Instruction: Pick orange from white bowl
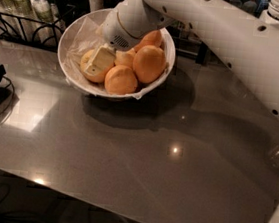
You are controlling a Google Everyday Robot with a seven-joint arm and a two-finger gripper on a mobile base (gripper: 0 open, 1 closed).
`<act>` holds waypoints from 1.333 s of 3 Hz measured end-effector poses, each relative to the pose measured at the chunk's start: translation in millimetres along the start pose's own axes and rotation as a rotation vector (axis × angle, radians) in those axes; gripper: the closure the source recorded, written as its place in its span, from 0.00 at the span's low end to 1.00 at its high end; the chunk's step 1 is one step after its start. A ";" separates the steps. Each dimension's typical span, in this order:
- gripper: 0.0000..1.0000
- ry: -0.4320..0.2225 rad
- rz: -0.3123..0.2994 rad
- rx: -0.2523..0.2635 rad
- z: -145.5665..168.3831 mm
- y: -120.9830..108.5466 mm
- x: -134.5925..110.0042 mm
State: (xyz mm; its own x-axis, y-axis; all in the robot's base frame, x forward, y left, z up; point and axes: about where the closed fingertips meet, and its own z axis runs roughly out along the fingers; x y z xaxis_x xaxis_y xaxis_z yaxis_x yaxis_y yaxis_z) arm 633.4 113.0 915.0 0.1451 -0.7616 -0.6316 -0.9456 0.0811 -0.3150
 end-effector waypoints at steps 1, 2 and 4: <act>0.22 0.000 0.001 -0.001 0.3 0.0 0.2; 0.22 0.018 0.033 -0.030 14.3 1.6 11.7; 0.22 0.064 0.069 -0.067 36.2 -1.0 28.9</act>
Offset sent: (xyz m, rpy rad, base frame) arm 0.0105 -0.0025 -0.0370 -0.0233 0.0967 -0.0297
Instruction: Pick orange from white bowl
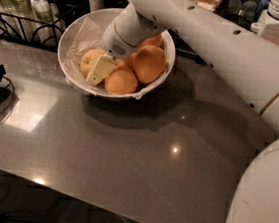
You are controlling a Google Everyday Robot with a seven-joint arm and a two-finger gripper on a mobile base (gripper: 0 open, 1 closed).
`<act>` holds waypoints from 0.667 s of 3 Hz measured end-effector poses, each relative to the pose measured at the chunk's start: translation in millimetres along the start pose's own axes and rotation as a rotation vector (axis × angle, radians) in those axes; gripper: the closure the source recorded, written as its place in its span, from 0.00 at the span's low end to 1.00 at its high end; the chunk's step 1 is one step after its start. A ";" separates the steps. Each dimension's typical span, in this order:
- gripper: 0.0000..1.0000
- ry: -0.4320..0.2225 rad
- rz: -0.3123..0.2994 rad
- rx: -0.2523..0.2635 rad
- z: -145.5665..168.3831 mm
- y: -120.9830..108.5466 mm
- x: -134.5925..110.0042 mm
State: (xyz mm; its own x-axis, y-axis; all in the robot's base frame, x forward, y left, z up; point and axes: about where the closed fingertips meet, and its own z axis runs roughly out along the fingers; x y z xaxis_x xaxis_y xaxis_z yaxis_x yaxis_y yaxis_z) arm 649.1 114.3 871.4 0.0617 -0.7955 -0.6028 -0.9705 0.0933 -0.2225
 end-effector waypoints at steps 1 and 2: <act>0.22 0.020 0.010 -0.018 9.4 -1.4 4.5; 0.22 0.032 0.017 -0.032 15.0 -2.4 6.2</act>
Offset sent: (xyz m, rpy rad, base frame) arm 0.0126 0.0043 -0.0277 -0.0477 0.0668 -0.0071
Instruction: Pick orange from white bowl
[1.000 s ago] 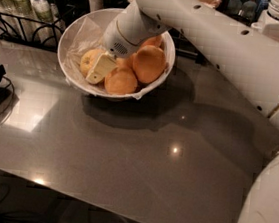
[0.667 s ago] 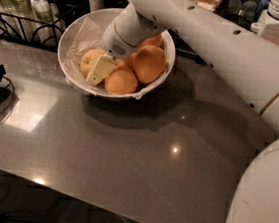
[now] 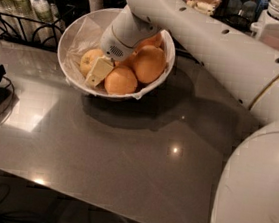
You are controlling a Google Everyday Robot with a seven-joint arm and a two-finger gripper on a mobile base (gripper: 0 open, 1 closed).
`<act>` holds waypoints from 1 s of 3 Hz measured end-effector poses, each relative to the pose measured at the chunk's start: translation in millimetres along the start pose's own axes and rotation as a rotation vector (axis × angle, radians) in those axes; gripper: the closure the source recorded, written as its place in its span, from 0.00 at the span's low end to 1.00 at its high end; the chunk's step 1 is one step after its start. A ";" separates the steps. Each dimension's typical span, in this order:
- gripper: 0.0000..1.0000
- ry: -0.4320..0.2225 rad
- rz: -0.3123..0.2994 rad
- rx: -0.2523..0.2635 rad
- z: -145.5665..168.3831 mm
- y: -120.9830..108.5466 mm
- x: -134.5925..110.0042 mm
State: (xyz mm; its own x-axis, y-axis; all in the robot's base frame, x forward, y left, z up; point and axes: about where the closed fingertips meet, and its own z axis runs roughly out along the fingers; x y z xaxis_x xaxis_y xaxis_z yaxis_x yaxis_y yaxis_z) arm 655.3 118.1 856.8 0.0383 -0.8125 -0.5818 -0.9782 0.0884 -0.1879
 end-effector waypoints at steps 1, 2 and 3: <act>0.41 0.000 0.000 0.000 0.0 0.0 0.0; 0.65 0.000 0.000 0.000 0.1 0.0 0.0; 0.88 0.000 0.000 0.000 0.1 0.1 0.0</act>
Offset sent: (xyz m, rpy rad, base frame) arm 0.0000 0.0000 0.0000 0.0000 0.0000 0.0000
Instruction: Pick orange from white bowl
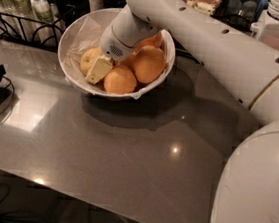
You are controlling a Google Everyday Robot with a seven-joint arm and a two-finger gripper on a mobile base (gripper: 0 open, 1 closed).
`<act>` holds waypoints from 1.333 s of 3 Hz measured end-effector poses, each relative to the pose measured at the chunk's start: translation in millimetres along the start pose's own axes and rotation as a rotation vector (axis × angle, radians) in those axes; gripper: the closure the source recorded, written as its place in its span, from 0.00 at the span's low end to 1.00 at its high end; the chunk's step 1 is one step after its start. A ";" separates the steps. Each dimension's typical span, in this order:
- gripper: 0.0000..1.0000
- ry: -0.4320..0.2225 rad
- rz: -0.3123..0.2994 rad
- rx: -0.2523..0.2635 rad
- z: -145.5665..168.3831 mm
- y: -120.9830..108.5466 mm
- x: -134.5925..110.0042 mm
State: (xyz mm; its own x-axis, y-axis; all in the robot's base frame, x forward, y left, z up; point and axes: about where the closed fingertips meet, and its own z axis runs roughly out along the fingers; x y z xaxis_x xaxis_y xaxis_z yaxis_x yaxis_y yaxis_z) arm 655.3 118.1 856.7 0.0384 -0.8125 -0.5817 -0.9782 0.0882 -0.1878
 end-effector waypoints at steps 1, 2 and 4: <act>1.00 0.000 0.000 0.000 0.1 0.0 0.0; 1.00 0.000 0.000 0.000 0.1 0.0 0.0; 1.00 -0.027 -0.020 0.025 -18.3 -1.1 -7.9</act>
Offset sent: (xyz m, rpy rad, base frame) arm 0.0000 0.0000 0.0000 0.0000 0.0000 0.0000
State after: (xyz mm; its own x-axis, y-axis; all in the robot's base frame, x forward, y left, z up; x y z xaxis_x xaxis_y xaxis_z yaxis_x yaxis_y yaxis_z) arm 652.3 113.9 876.0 0.0639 -0.7982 -0.5990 -0.9719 0.0865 -0.2190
